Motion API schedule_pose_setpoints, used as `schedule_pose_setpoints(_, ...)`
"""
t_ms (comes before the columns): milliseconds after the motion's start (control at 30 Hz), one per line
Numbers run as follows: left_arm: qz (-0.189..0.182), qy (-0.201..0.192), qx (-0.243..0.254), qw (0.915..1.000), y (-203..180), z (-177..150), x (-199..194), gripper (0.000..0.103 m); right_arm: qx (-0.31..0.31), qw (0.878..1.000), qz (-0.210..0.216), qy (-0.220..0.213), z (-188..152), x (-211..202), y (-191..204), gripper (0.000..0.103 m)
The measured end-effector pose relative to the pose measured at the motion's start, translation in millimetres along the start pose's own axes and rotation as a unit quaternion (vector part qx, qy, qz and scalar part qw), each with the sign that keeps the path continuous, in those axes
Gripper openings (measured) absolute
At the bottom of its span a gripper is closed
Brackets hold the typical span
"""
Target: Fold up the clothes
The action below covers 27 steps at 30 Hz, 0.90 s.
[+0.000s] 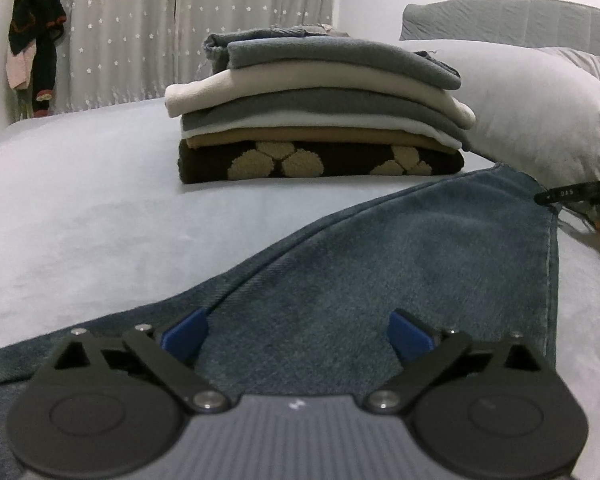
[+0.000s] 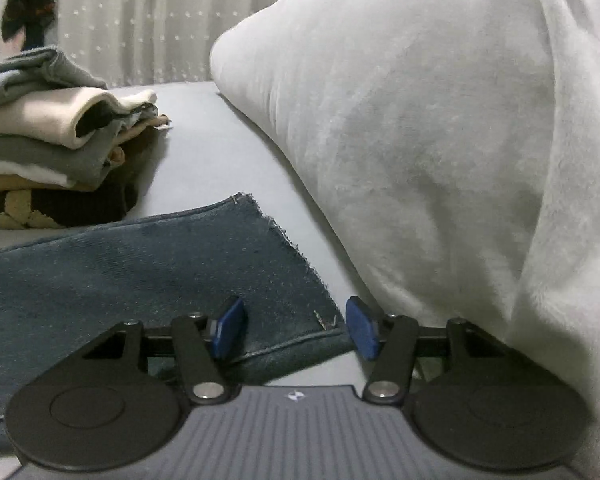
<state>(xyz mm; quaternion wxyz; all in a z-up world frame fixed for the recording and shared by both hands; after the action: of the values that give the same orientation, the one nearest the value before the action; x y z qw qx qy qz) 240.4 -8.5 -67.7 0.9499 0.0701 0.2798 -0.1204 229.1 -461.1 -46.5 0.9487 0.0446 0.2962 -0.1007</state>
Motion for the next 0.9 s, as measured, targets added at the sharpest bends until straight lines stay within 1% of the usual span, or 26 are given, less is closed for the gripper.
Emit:
schedule_pose_setpoints(33, -0.003, 0.001, -0.004, 1.0, 1, 1, -1, 0.099, -0.001, 1.0, 0.009, 0.001, 1, -5, 9, 0.059)
schedule_pose_setpoints(167, -0.005, 0.006, -0.03, 0.9995, 5, 10, -18, 0.099, -0.018, 0.996, 0.084, -0.001, -2, -34, 64, 0.059)
schedule_pose_setpoints(267, -0.03, -0.007, -0.056, 0.9979, 3, 10, -46, 0.098, -0.036, 0.988, 0.148, 0.011, -9, -51, 113, 0.06)
schedule_pose_setpoints(367, -0.058, -0.008, -0.051, 0.997, -5, 2, -75, 0.095, -0.05, 0.976, 0.21, 0.023, -20, -68, 162, 0.06)
schedule_pose_setpoints(467, -0.081, -0.002, -0.03, 0.9962, -15, -13, -96, 0.091, -0.065, 0.965, 0.251, 0.033, -31, -74, 208, 0.06)
schedule_pose_setpoints(533, -0.102, 0.01, -0.017, 0.9946, -21, -29, -106, 0.091, -0.073, 0.962, 0.26, 0.046, -41, -76, 226, 0.06)
schedule_pose_setpoints(600, -0.111, 0.024, -0.004, 0.9935, -27, -47, -112, 0.09, -0.077, 0.96, 0.262, 0.065, -50, -75, 237, 0.06)
schedule_pose_setpoints(733, -0.09, 0.011, 0.023, 0.9956, -36, -69, -120, 0.09, -0.106, 0.963, 0.237, 0.065, -59, -72, 237, 0.059)
schedule_pose_setpoints(833, -0.086, 0.013, 0.02, 0.996, -31, -67, -129, 0.09, -0.106, 0.971, 0.205, 0.069, -55, -86, 242, 0.06)
schedule_pose_setpoints(867, -0.088, 0.012, 0.015, 0.996, -27, -67, -134, 0.09, -0.105, 0.971, 0.207, 0.066, -58, -96, 242, 0.06)
schedule_pose_setpoints(900, -0.089, 0.011, 0.007, 0.9959, -22, -66, -139, 0.09, -0.102, 0.969, 0.218, 0.06, -60, -105, 243, 0.06)
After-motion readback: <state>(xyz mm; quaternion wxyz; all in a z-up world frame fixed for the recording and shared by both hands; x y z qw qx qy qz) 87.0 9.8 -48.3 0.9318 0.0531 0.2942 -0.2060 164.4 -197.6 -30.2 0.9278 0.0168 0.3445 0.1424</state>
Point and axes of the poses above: each gripper's, at about its wrist camera, not at the fingertips, and x roughly the way its jaws point, y to its left, z to its top, the point moved 4 cm from there along x, roughly the way its jaws point, and after that the axes turned 14 degrees about z, right-handed, at the moved point
